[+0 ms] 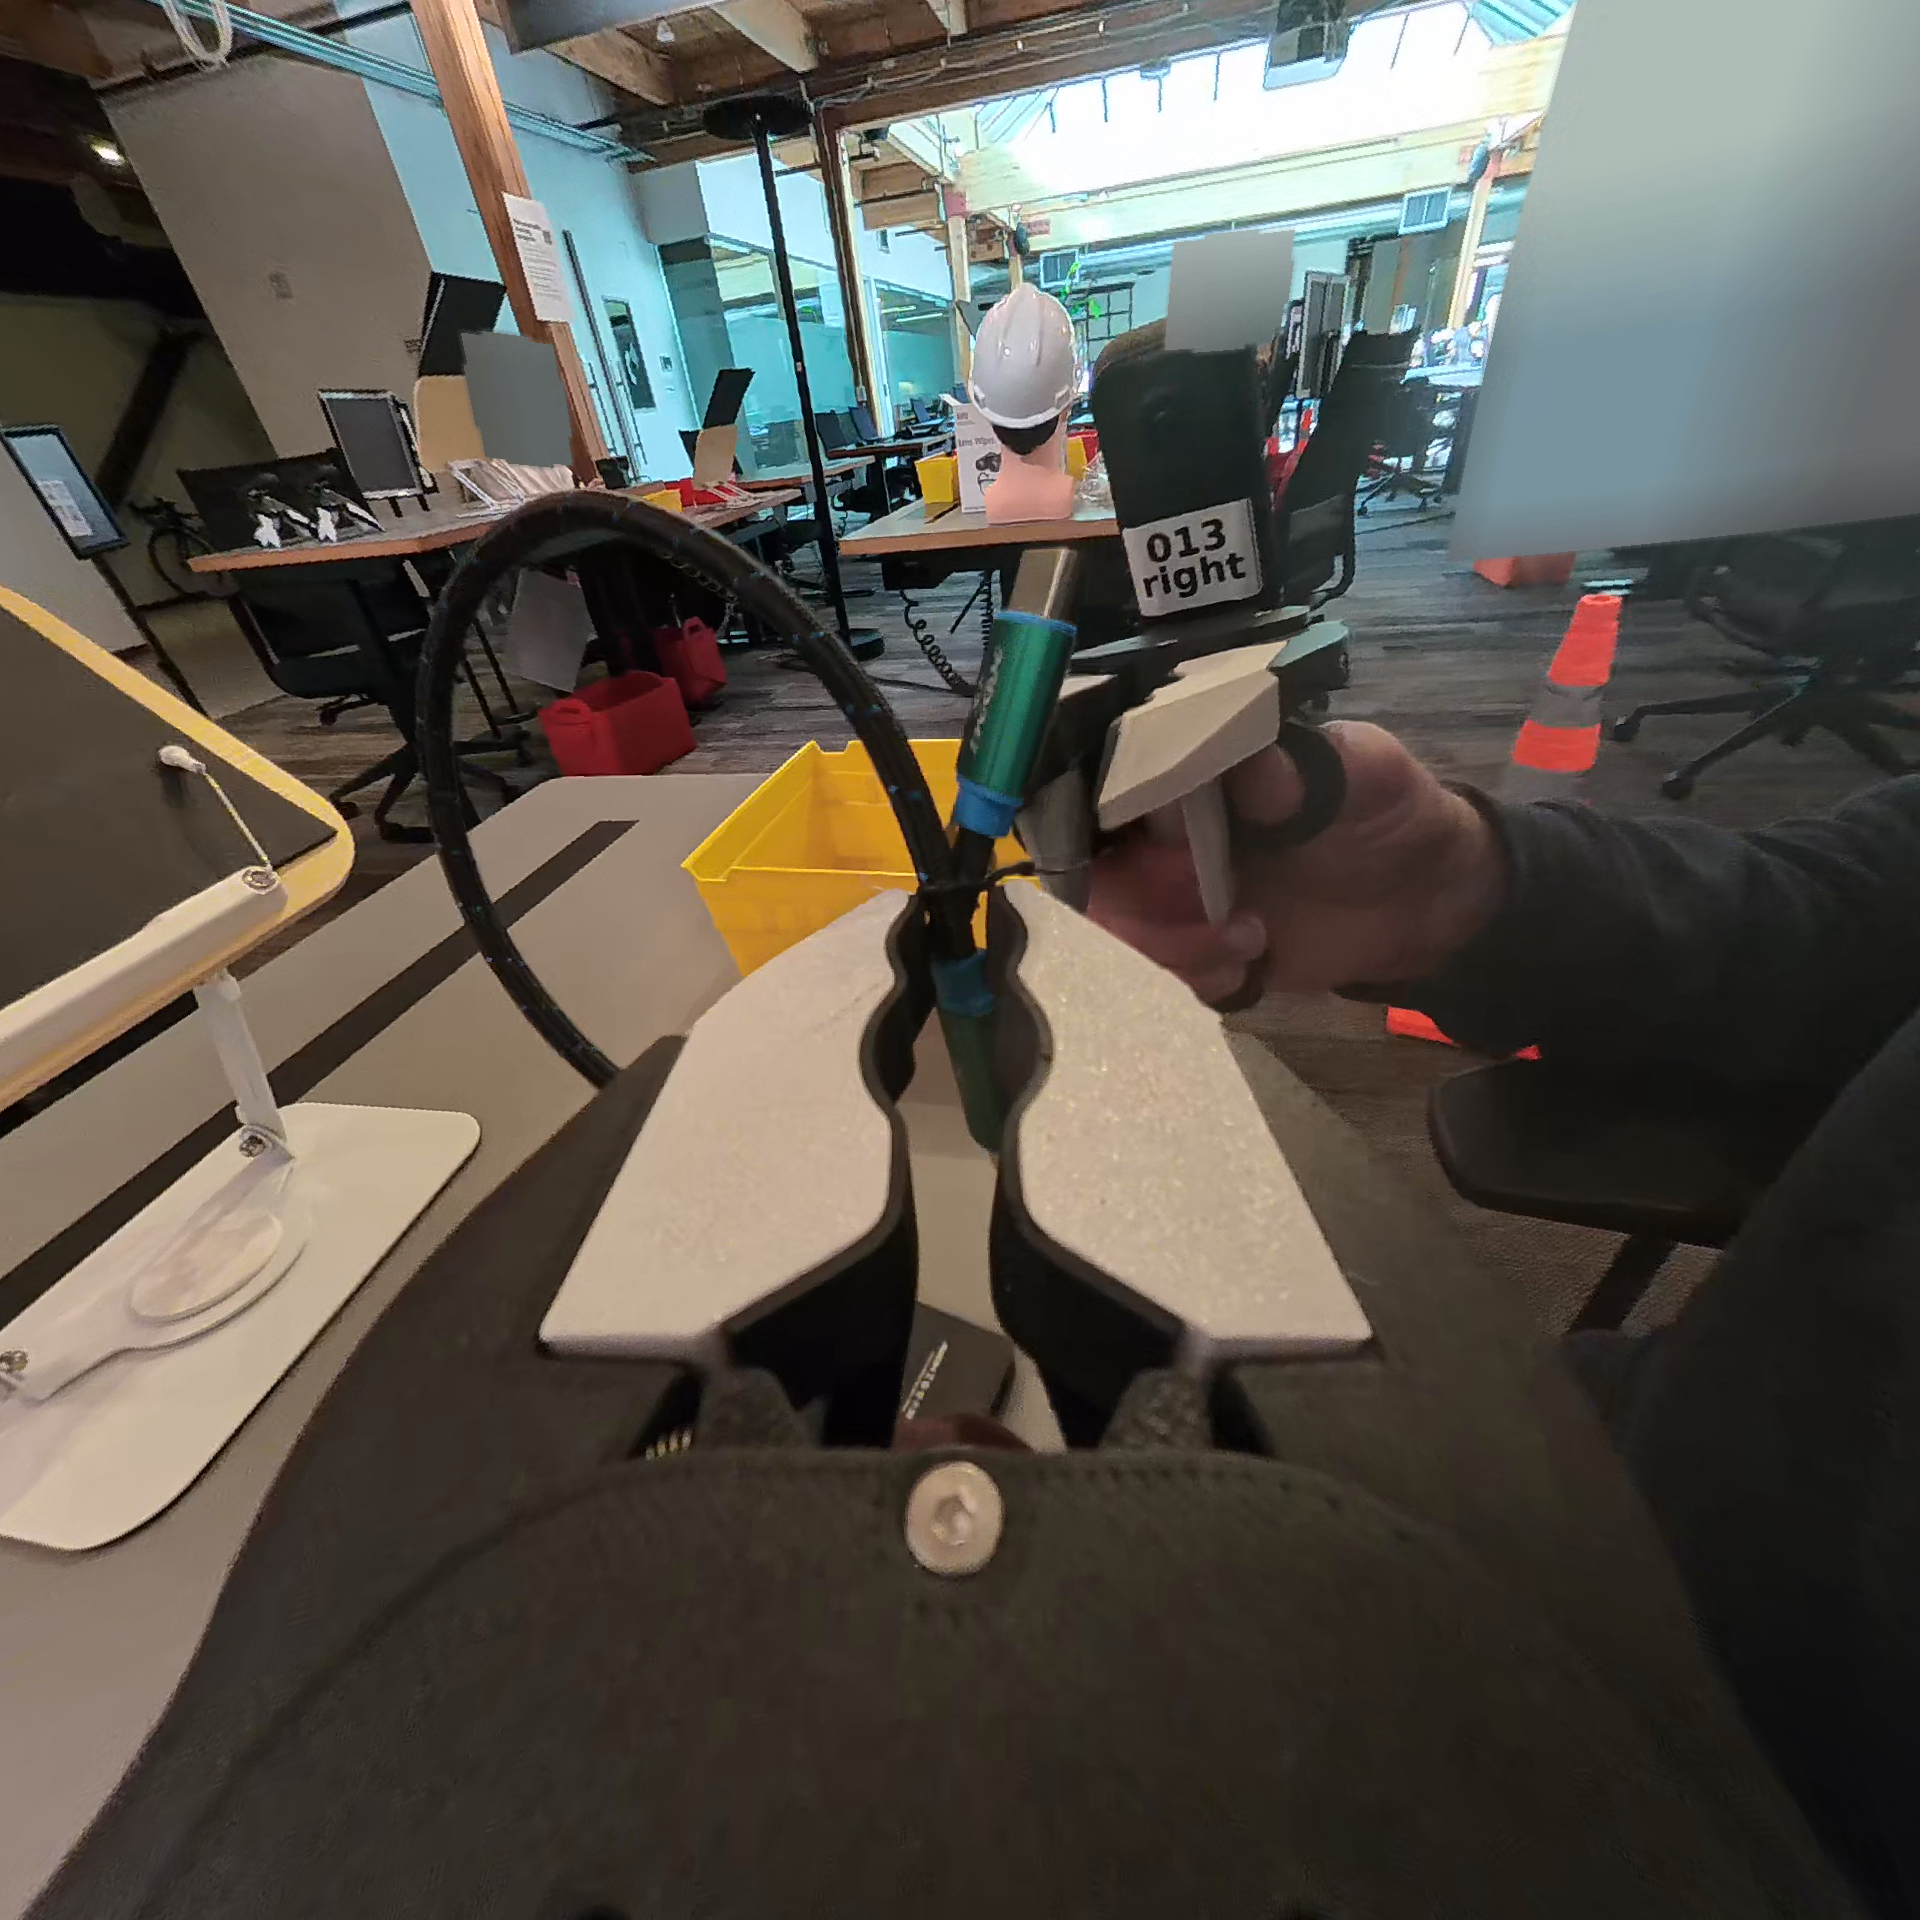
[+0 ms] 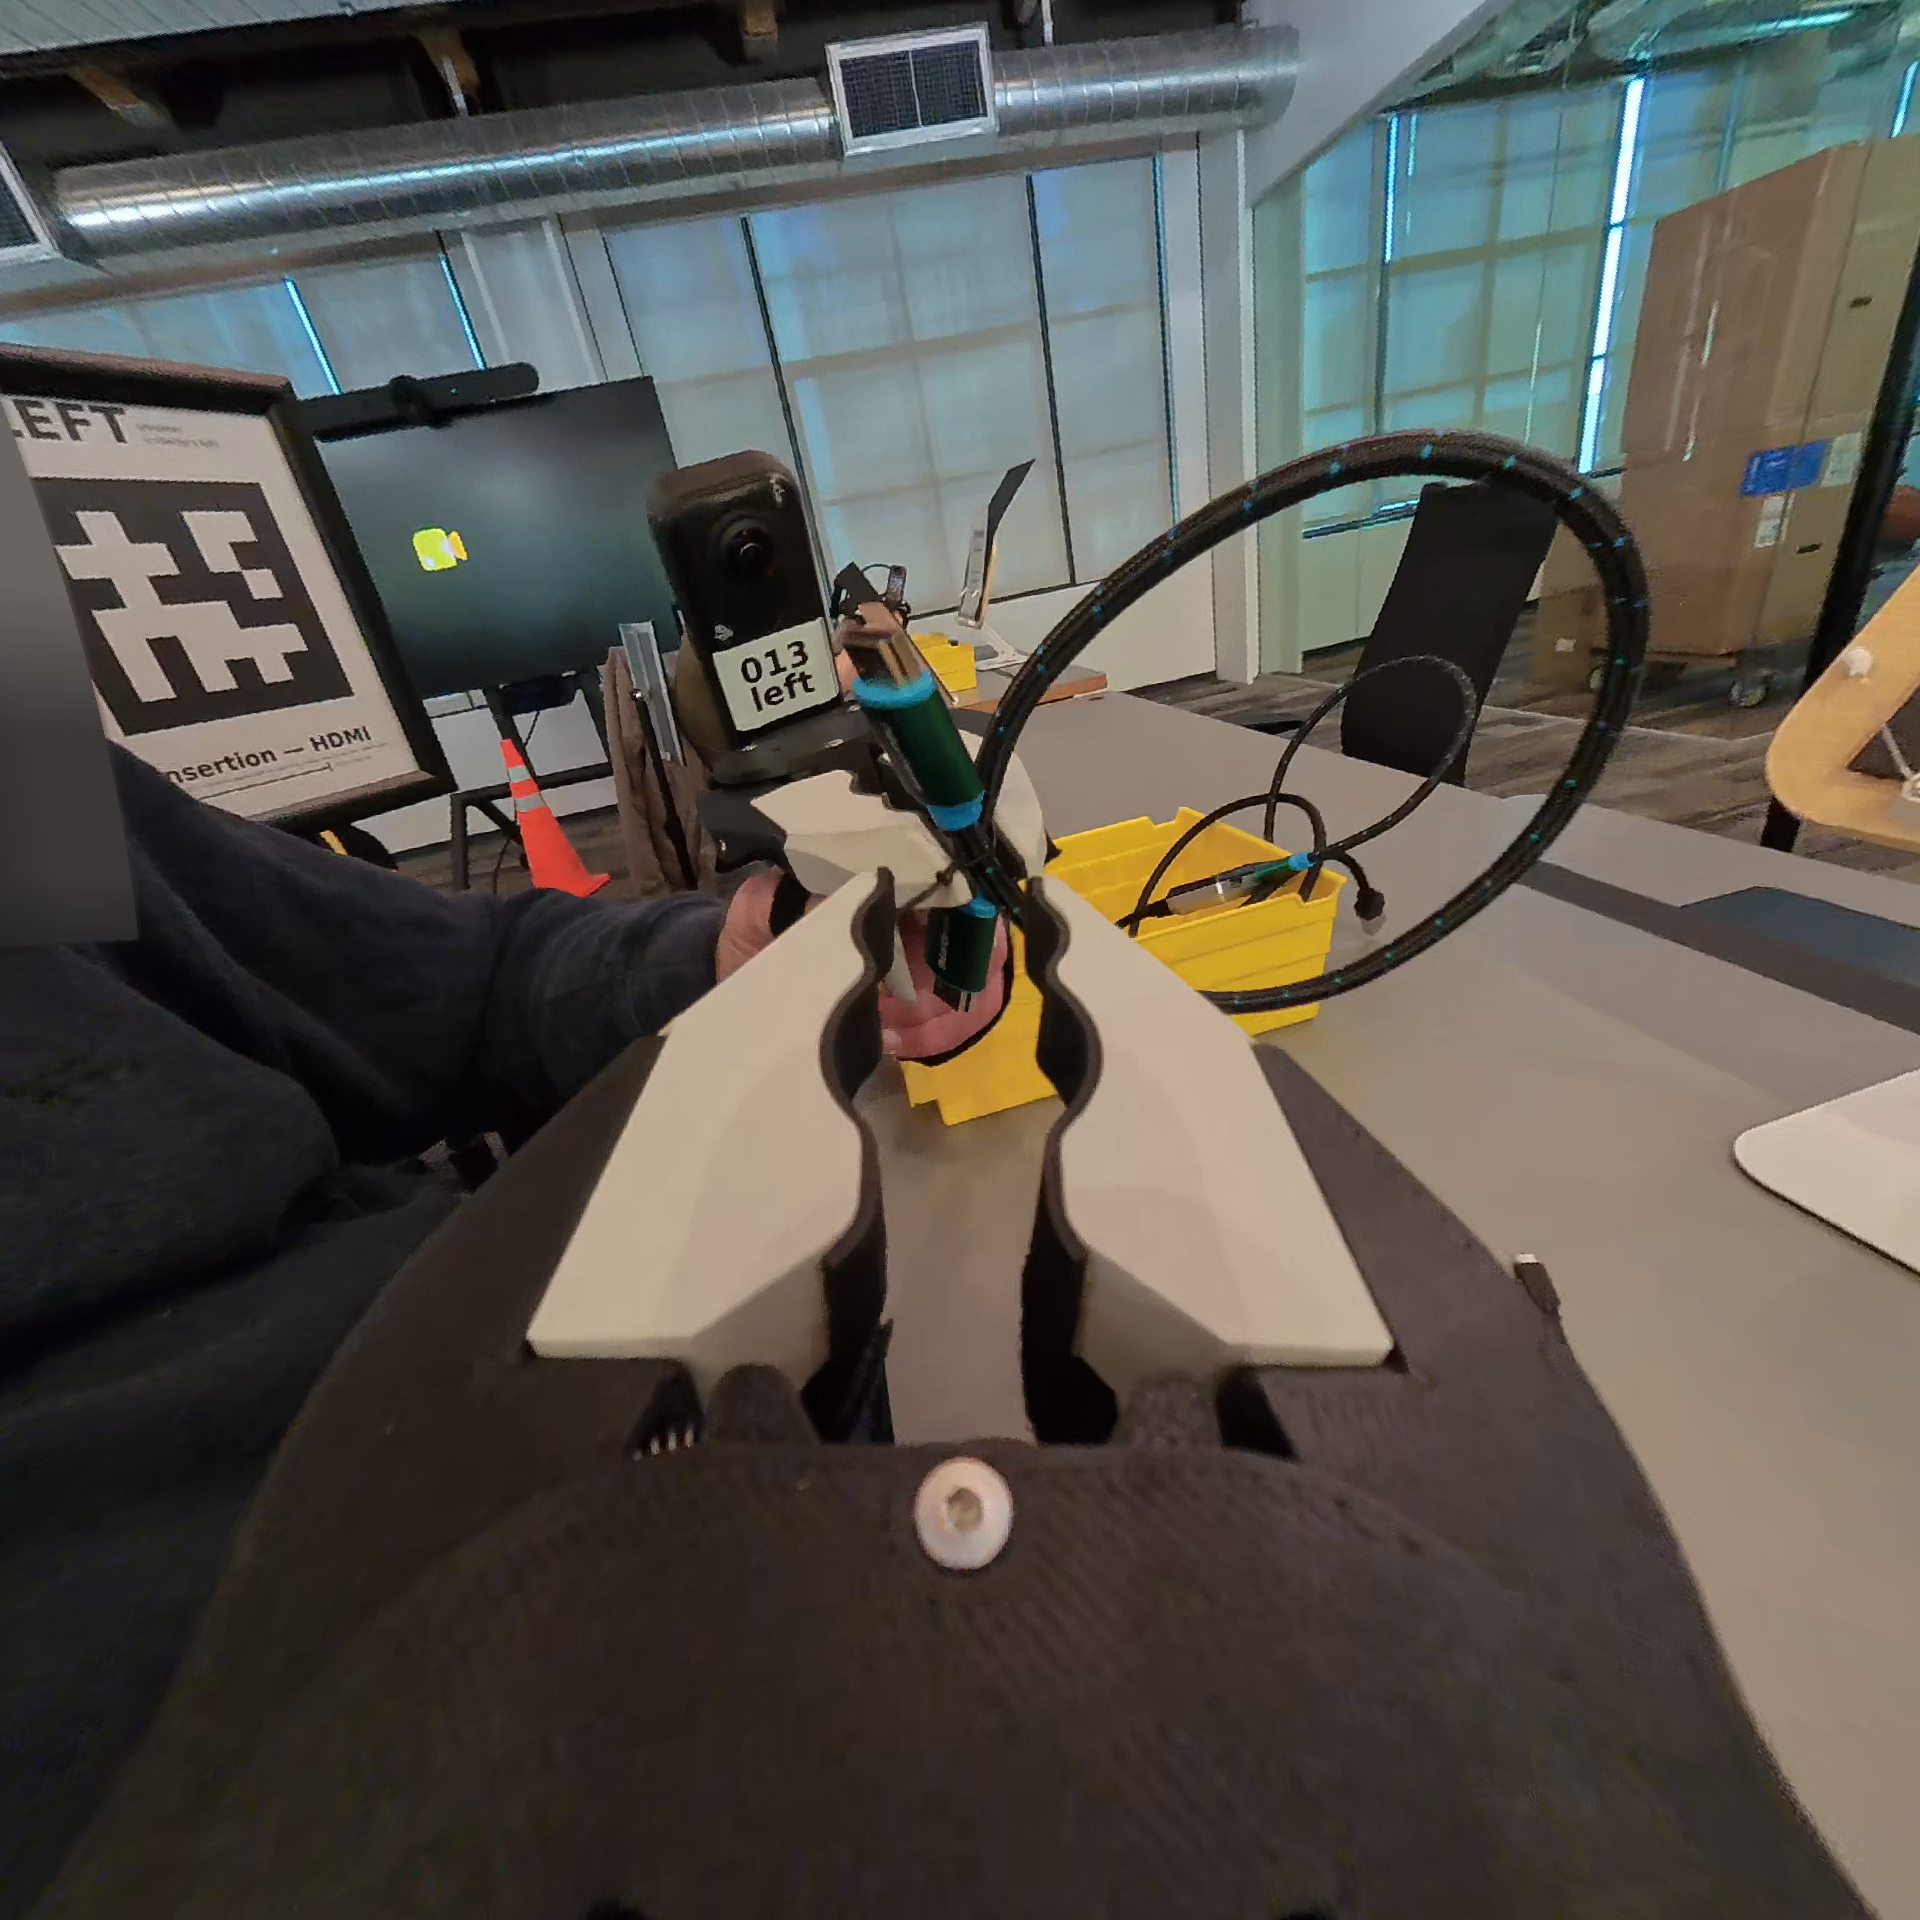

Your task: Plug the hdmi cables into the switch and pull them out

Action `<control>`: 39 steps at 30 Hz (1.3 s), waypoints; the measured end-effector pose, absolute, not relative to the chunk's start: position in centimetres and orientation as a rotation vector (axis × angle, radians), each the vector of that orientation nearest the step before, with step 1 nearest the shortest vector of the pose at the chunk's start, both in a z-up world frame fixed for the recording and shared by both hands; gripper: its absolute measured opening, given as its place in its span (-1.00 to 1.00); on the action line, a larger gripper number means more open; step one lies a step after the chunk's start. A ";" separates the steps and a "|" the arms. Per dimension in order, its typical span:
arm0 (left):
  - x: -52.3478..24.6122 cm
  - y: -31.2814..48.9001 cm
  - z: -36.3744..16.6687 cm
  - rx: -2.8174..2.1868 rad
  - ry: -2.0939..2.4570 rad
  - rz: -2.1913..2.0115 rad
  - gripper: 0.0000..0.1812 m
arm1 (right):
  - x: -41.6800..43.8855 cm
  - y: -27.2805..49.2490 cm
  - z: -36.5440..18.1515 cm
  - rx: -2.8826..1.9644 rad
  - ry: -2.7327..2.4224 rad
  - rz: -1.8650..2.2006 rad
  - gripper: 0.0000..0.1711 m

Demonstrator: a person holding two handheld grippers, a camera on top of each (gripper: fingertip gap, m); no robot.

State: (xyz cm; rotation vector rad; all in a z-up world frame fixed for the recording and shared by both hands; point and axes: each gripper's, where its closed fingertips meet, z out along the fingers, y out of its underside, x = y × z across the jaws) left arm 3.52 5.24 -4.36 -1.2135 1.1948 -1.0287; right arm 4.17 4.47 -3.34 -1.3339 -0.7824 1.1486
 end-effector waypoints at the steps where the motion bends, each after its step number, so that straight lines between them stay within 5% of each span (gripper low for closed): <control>1: 3.5 5.3 -4.4 -1.215 1.200 -1.009 -0.88 | 4.3 4.5 -3.2 -1.328 -0.782 1.133 -0.74; 13: 3.8 5.2 -4.3 -1.250 1.192 -0.989 -0.89 | 3.1 4.3 -4.1 -1.262 -1.052 0.314 -0.96; 39: 4.4 5.2 -5.4 -1.382 1.178 -1.074 -0.89 | 3.4 4.4 -4.7 -1.136 -1.217 -0.242 -1.00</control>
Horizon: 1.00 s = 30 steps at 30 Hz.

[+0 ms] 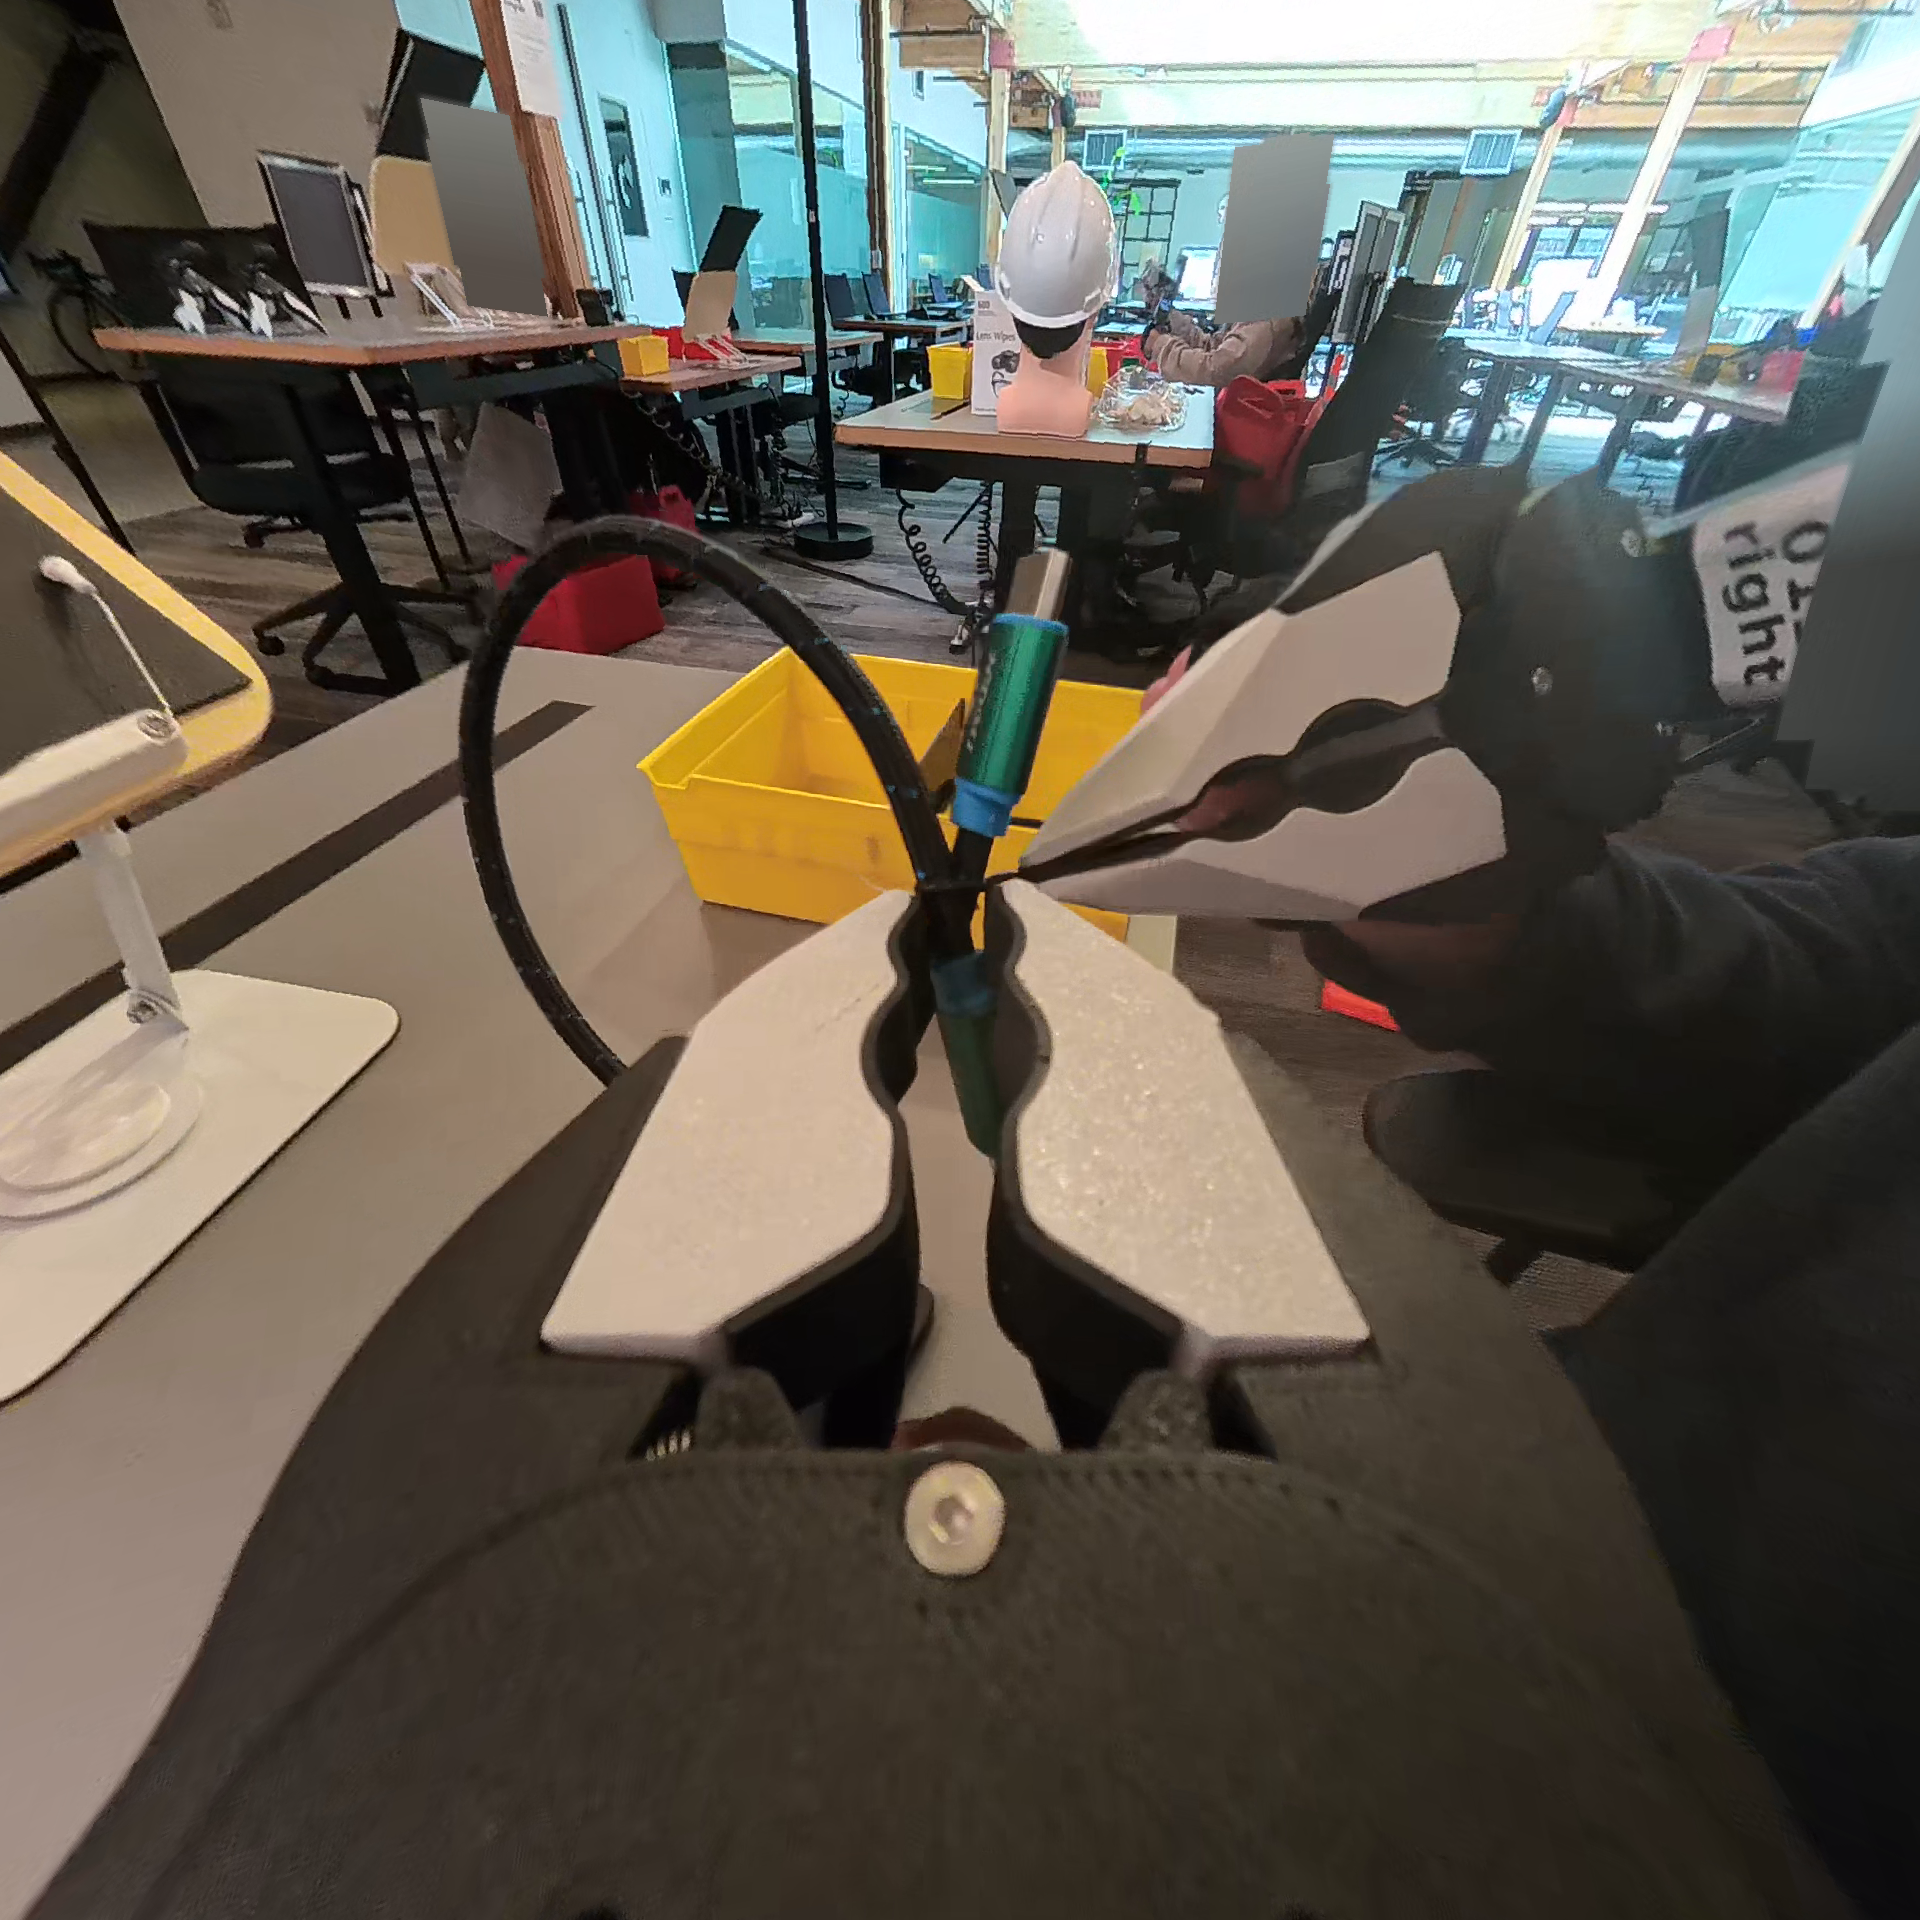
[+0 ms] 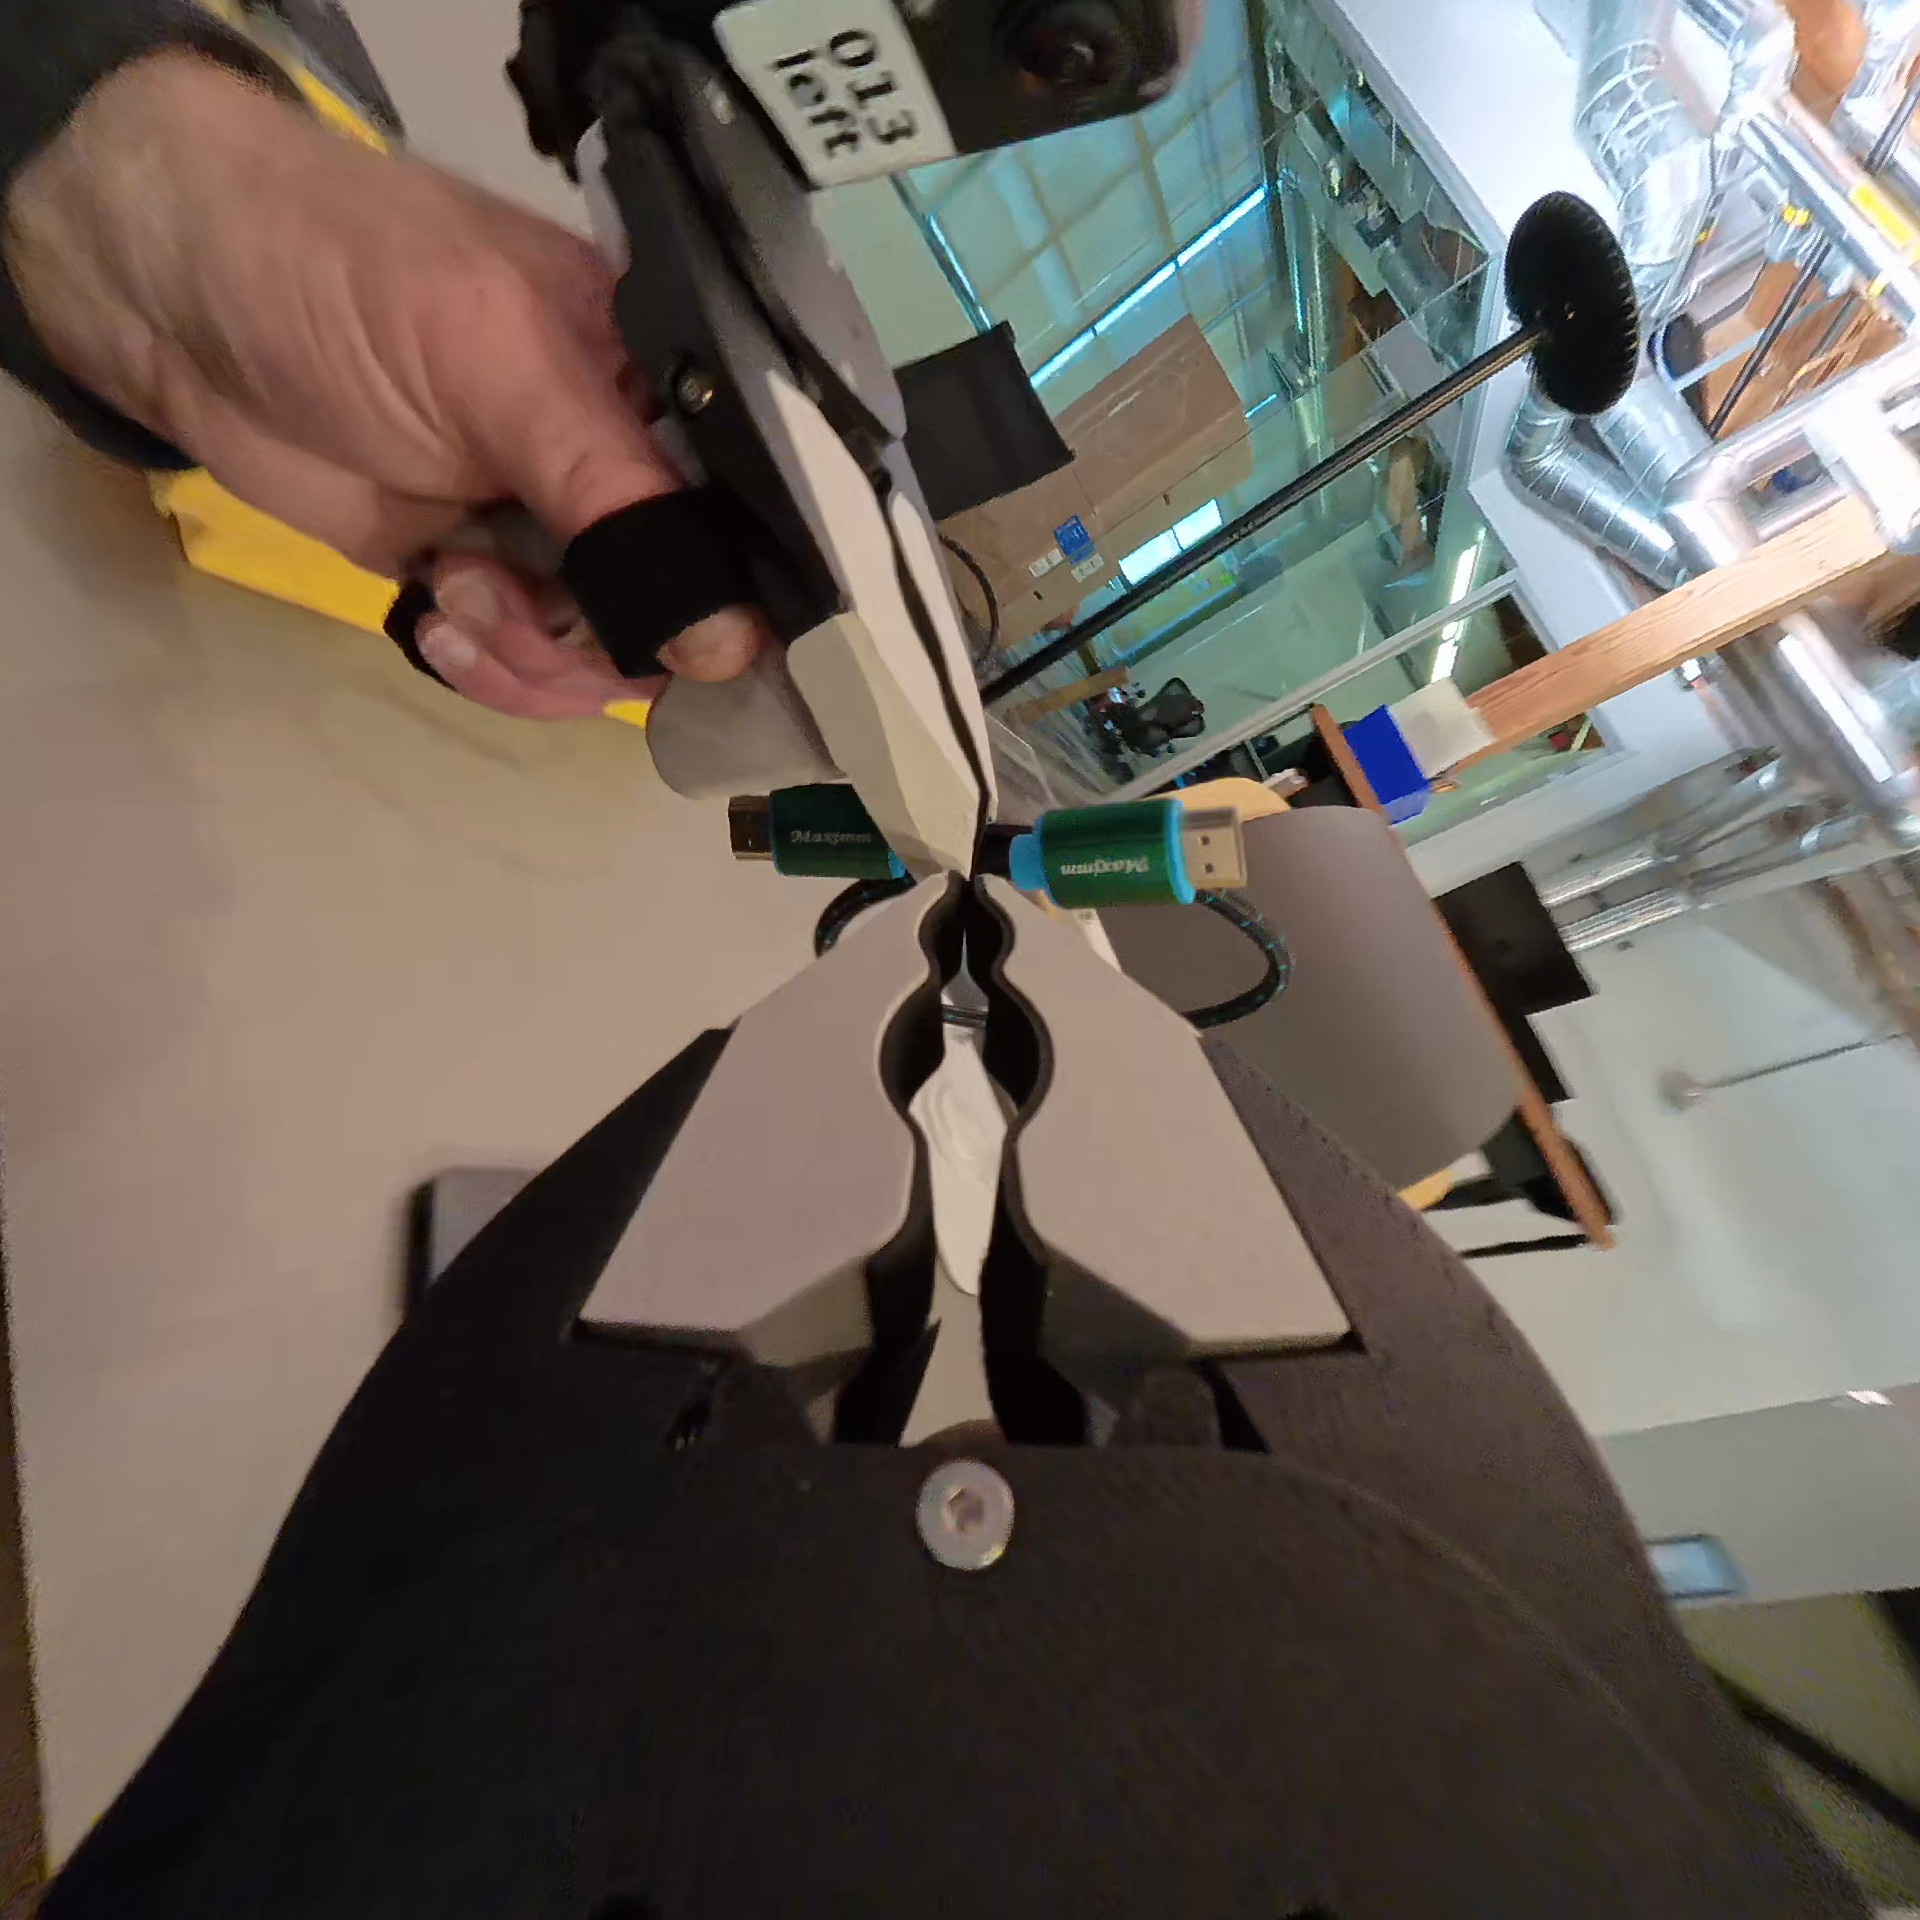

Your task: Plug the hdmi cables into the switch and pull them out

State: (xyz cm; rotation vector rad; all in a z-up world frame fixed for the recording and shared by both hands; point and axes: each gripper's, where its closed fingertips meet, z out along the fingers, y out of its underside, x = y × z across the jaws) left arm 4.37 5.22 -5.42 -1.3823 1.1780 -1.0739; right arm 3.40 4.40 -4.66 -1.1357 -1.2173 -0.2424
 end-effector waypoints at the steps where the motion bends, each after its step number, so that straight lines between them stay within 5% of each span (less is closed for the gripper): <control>1: 4.4 5.2 -5.5 -1.392 1.176 -1.086 -0.89 | 3.4 4.4 -4.7 -1.119 -1.240 -0.296 -1.00; 9: 3.5 5.8 -3.5 -1.364 1.085 -1.153 -0.90 | 3.7 4.2 -5.7 -1.153 -1.291 -0.306 -1.00; 24: 4.0 4.5 -3.0 -1.218 1.173 -0.889 -0.90 | 3.3 2.9 -2.7 -1.310 -0.936 0.783 -0.80; 30: 3.9 4.6 -2.9 -1.202 1.162 -0.845 -0.90 | 3.5 3.0 -2.5 -1.336 -0.824 1.018 -0.90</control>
